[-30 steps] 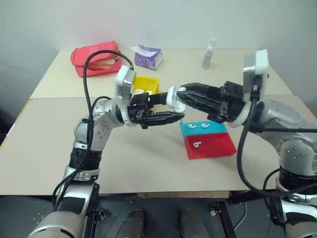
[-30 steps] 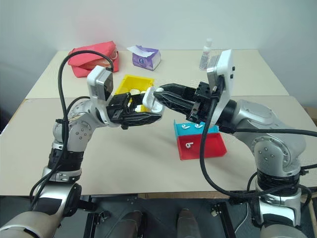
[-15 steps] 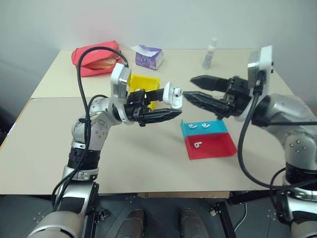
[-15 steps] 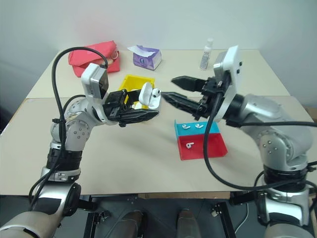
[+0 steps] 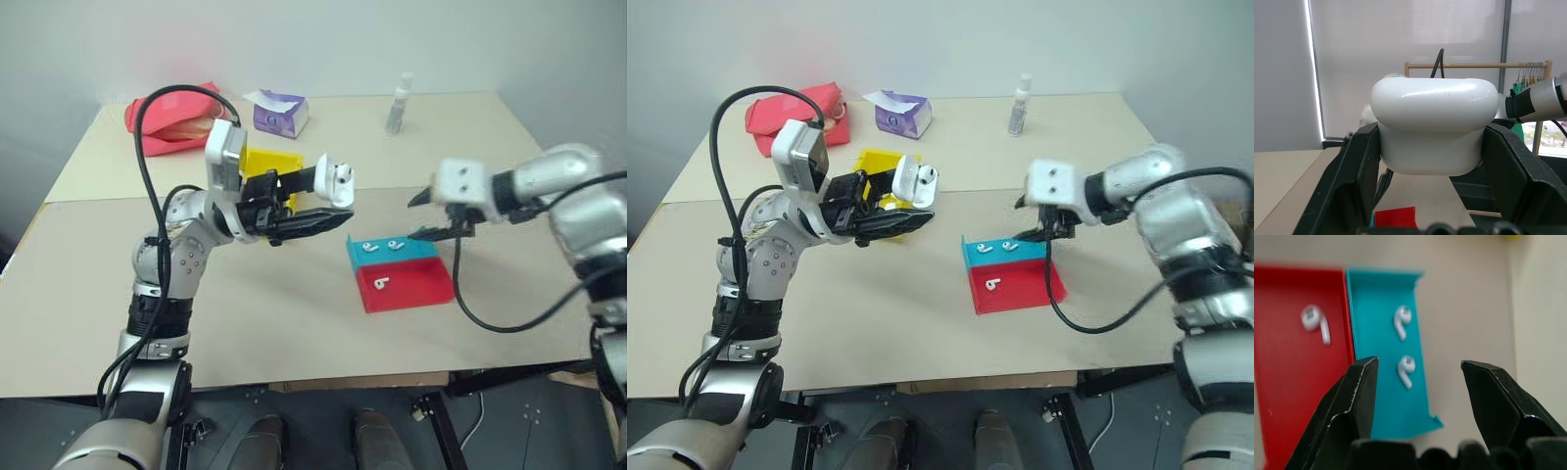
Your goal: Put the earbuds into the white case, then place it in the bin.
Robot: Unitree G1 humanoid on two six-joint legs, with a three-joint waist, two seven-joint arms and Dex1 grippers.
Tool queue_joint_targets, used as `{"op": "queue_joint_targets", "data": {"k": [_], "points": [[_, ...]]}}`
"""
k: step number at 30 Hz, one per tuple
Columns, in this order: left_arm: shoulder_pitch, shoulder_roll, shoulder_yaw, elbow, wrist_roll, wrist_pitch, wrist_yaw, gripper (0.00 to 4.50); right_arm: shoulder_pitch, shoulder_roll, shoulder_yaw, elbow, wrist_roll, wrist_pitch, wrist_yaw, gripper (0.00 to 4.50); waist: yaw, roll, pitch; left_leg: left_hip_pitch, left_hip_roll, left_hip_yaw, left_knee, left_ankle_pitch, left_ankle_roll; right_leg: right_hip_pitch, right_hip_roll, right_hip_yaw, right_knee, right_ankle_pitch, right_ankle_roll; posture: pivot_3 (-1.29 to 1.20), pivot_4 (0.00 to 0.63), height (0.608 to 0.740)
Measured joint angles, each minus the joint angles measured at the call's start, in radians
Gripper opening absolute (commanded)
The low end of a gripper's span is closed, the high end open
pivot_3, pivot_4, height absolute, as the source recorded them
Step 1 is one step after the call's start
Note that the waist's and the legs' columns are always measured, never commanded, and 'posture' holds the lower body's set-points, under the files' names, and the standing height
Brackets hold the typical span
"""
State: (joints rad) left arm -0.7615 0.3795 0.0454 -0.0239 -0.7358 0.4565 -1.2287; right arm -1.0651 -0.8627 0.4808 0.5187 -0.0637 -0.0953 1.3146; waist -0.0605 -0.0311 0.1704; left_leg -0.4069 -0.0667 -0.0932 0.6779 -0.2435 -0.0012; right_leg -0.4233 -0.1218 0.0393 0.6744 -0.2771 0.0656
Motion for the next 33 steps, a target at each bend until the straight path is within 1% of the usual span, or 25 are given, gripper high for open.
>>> {"op": "queue_joint_targets", "data": {"k": [4,8,11,16,21,27,33], "points": [[0.042,0.013,0.019,-0.04,-0.012,0.004,0.035,2.79,-0.123,0.119,0.079,0.307,-0.16,-0.186,-0.013,3.19,-0.009,0.0,0.0,-0.001,0.0,0.001,0.0,0.002,-0.003,0.0,0.0,0.001,-0.002,0.0,0.0,0.0,0.15,0.74],[0.07,0.026,0.025,-0.077,-0.014,0.009,0.064,2.79,-0.2,0.199,0.104,0.507,-0.257,-0.295,-0.035,2.33,-0.008,0.0,0.0,-0.001,0.0,0.0,0.0,0.002,-0.004,0.0,-0.001,0.001,-0.002,0.0,0.0,0.0,0.15,0.74],[0.087,0.031,0.032,-0.118,-0.023,0.016,0.088,2.79,-0.234,0.24,0.104,0.587,-0.29,-0.348,-0.031,2.33,-0.008,0.0,0.0,-0.001,0.0,0.0,0.0,0.002,-0.004,0.0,-0.001,0.001,-0.002,0.0,0.0,0.0,0.15,0.74],[0.131,0.033,0.04,-0.158,-0.039,0.025,0.125,2.79,-0.263,0.288,0.104,0.668,-0.354,-0.397,-0.07,2.33,-0.008,0.0,0.0,0.0,0.0,0.0,0.0,0.002,-0.005,0.0,0.0,0.001,-0.001,0.0,0.0,0.0,0.15,0.74],[0.138,0.041,0.044,-0.165,-0.05,0.025,0.148,2.79,-0.266,0.327,0.116,0.731,-0.431,-0.399,-0.153,2.33,-0.009,0.0,0.0,0.0,0.0,0.0,0.0,0.003,-0.005,0.0,0.0,0.001,-0.001,0.0,0.0,0.0,0.15,0.74],[0.14,0.049,0.046,-0.179,-0.052,0.025,0.16,2.79,-0.286,0.348,0.113,0.767,-0.467,-0.394,-0.207,2.33,-0.009,0.0,0.0,0.0,0.0,0.0,0.0,0.003,-0.005,0.0,0.0,0.001,-0.001,0.0,0.0,0.0,0.15,0.74],[0.149,0.064,0.049,-0.2,-0.058,0.03,0.17,2.79,-0.29,0.362,0.096,0.786,-0.474,-0.376,-0.214,2.33,-0.01,0.0,0.0,0.0,0.0,0.0,0.0,0.003,-0.005,0.0,0.0,0.001,0.0,0.0,0.0,0.0,0.15,0.74]]}}
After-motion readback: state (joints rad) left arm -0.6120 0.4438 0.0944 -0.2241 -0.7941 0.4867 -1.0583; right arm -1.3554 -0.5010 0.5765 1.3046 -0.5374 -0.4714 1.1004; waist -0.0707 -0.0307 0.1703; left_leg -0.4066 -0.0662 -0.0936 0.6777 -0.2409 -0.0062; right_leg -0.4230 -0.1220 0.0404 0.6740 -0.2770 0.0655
